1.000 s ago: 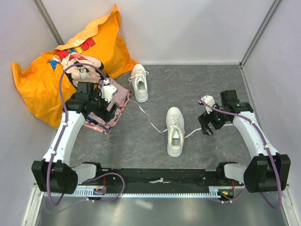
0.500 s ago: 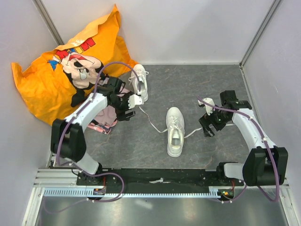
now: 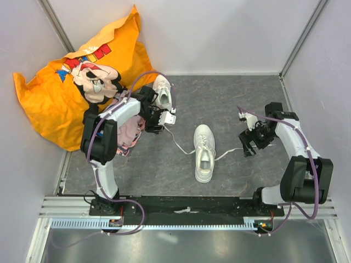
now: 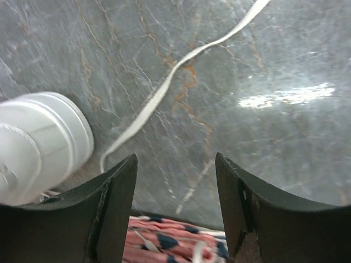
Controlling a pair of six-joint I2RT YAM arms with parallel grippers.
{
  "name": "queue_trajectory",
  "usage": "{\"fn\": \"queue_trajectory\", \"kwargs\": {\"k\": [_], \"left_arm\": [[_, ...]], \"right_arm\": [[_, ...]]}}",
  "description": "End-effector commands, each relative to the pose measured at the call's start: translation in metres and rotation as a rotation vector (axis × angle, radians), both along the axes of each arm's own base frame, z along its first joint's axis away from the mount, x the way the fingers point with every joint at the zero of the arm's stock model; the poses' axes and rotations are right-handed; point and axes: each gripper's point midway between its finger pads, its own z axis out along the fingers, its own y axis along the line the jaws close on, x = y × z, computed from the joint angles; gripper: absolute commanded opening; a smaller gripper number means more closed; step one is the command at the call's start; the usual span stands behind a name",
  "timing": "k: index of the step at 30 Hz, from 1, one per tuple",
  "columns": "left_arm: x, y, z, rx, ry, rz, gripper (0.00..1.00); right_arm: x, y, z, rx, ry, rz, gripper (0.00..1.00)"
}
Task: Tie the shoes
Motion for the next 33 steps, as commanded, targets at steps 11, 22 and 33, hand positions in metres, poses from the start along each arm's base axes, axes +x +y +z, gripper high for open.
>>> {"fn": "queue_trajectory", "kwargs": {"k": [11,22,33], "left_arm": [[0.033,-0.029,-0.025,-0.001,-0.085,-0.205,0.62],[0.015,-0.015,-0.066,0.146,0.034,-0.311,0.4],[0.016,-0.012,-0.083,0.232,0.086,-0.373,0.45]], "right_arm": [[0.013,-0.009,0.008,0.016,-0.015,0.013,0.98],[0.021,-0.015,0.008,-0.011,-0.008,0.032,0.98],[0.021,-0.013,0.009,0.005,0.008,0.034,0.98]]}}
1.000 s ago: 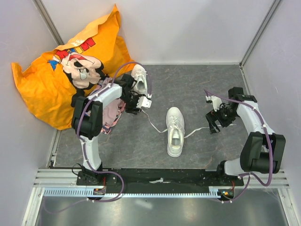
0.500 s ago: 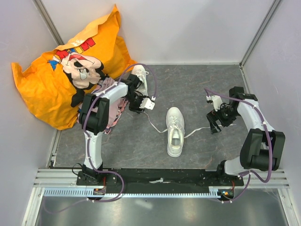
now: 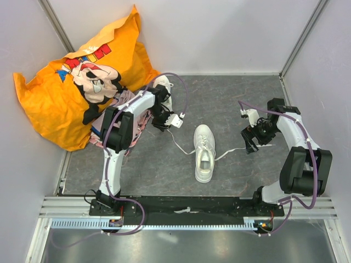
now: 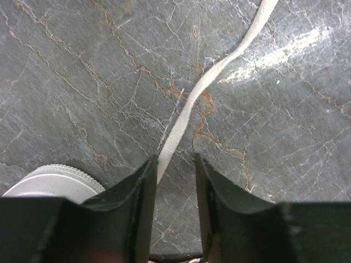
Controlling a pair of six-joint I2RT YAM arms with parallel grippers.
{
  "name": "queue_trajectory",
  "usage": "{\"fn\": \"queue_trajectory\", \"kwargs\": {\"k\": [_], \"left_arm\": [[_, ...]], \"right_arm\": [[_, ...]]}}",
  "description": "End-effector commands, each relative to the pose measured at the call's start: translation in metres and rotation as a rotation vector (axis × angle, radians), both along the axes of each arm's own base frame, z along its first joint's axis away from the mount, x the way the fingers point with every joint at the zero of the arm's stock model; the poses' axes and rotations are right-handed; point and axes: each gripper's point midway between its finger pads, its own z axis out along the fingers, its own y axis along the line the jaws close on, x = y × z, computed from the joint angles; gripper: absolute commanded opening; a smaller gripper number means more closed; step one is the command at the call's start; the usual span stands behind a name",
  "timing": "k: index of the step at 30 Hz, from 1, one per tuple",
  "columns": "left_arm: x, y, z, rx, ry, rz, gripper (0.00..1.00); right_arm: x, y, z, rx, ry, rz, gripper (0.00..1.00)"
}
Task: Tie the shoes
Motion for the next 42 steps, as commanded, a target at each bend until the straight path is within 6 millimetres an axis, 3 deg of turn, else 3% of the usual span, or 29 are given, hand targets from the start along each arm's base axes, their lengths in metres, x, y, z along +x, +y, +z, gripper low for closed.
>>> {"fn": "queue_trajectory", "kwargs": {"k": [1,6,12,16,18,22,23,24,26,33,42], "left_arm": [[-0.001,0.012,-0.045,0.113,0.01,-0.101,0.47],[0.005,0.007,-0.051,0.127,-0.004,-0.123,0.49],[-0.005,0.012,-0.06,0.203,0.011,-0.175,0.24],[-0.005,0.015,-0.054,0.216,-0.001,-0.189,0.04],[-0.007,0.012,-0.048,0.206,-0.002,-0.167,0.02],[-0.019,-0.011,-0.012,0.056,0.005,-0.06,0.02],[-0.017,-0.016,0.012,0.011,-0.028,-0.008,0.01],[-0.027,-0.017,0.015,-0.005,-0.006,0.023,0.01],[-0.036,-0.023,0.046,-0.083,-0.011,0.092,0.02],[-0.095,-0.021,0.079,-0.2,0.086,0.232,0.02],[-0.129,-0.014,0.094,-0.246,0.158,0.401,0.02]], "right_arm": [[0.007,0.001,0.008,0.014,-0.015,0.013,0.98],[0.009,0.001,0.009,0.021,-0.012,0.014,0.98],[0.01,0.001,0.011,0.017,-0.019,0.018,0.98],[0.012,0.001,0.011,0.019,-0.022,0.024,0.98],[0.013,0.0,0.011,0.018,-0.024,0.031,0.98],[0.015,-0.001,0.01,0.006,-0.05,0.058,0.98],[0.016,-0.004,0.009,-0.007,-0.061,0.059,0.98],[0.018,-0.005,0.006,-0.014,-0.08,0.073,0.98],[0.02,-0.006,0.006,-0.027,-0.115,0.097,0.98],[0.026,-0.008,-0.009,-0.045,-0.128,0.184,0.98],[0.037,-0.013,-0.053,-0.125,-0.093,0.218,0.97]]}}
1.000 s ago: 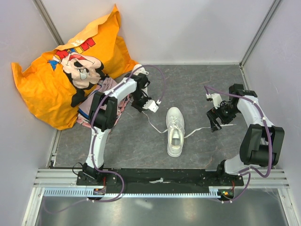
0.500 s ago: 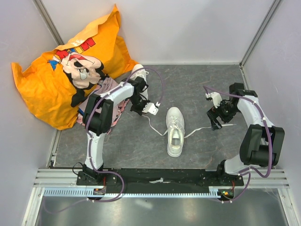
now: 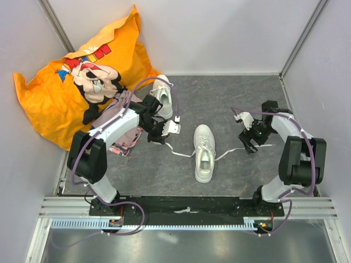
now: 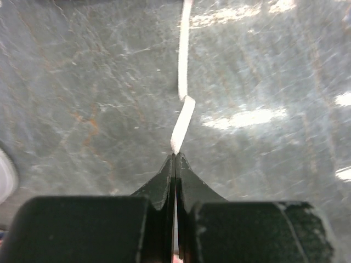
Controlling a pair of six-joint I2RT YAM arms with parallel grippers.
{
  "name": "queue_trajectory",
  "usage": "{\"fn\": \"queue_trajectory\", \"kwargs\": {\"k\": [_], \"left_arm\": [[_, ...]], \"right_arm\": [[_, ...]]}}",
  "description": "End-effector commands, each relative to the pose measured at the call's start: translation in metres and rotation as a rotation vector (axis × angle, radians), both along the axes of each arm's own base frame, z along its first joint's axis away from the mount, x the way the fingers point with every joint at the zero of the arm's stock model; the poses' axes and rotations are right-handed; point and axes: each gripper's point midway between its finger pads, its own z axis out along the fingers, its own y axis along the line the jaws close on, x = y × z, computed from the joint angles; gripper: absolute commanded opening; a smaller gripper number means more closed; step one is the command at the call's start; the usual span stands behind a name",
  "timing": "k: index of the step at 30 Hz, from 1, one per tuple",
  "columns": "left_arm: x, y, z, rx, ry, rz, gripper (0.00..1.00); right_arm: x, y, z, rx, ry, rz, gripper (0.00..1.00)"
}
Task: Tie the shoes
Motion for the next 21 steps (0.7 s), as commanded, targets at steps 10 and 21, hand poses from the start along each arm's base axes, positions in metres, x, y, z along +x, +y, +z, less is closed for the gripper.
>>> {"fn": "queue_trajectory", "kwargs": {"k": [10,21], "left_arm": [[-0.039,-0.003,0.03,-0.136,0.071,0.192,0.02],[-0.072,0.01,0.058,-0.209,0.02,0.234,0.02]], "right_arm": [[0.003,-0.009,-0.057,-0.149,0.024,0.029,0.51],[0.029,0.023,0.053,0.031,-0.213,-0.053,0.0]]}}
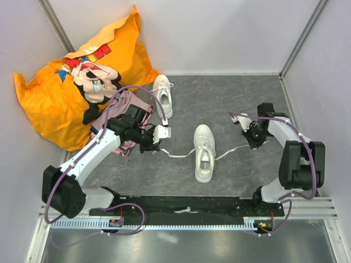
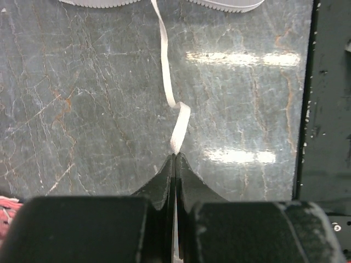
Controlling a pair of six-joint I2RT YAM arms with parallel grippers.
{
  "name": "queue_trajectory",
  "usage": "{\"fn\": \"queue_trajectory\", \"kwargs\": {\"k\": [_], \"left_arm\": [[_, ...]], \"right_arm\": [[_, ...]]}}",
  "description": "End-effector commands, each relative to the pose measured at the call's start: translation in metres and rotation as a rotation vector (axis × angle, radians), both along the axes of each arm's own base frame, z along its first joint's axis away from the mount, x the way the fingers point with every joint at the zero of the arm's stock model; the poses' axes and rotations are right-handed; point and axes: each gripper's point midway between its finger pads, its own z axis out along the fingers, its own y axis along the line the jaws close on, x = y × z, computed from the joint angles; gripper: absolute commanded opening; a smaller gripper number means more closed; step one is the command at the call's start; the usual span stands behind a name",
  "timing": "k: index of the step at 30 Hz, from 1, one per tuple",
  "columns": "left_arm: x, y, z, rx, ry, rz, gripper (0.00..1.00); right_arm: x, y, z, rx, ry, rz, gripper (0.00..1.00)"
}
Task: Tie the shoes
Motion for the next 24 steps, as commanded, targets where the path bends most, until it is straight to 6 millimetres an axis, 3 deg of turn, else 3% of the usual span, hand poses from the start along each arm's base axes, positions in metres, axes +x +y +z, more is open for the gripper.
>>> {"fn": "queue_trajectory", "kwargs": {"k": [1,4,6,8,12,17,18,24], "left_arm": [[-0.02,-0.003,0.022,-0.091,-0.017,0.022,0.02],[-0.031,0.003,0.021,-0.092,-0.033,0.022,0.02],[-0.037,0.007,0.024,-0.103,-0.065,0.022,0.02],[-0.044,0.012,0.025,-0.103,-0.081,0.022,0.02],[-0.057,0.018,0.025,-0.096,-0.093,0.006,0.01],[-0.063,0.026,0.024,-0.086,-0.127,0.016,0.02],[-0.064,0.027,0.023,-0.085,-0.13,0.018,0.02],[-0.069,0.033,0.019,-0.08,-0.15,0.027,0.02]], "right_arm": [[0.031,0.029,0.098,0.162,-0.236,-0.039,0.0],[0.034,0.056,0.151,0.285,-0.311,0.007,0.0],[0.022,0.082,0.18,0.404,-0.314,0.081,0.0],[0.008,0.099,0.198,0.469,-0.312,0.128,0.0],[-0.015,0.153,0.239,0.628,-0.326,0.25,0.0],[-0.033,0.211,0.283,0.775,-0.357,0.352,0.0],[-0.049,0.231,0.288,0.806,-0.328,0.396,0.0],[-0.071,0.272,0.312,0.957,-0.243,0.478,0.0]]}}
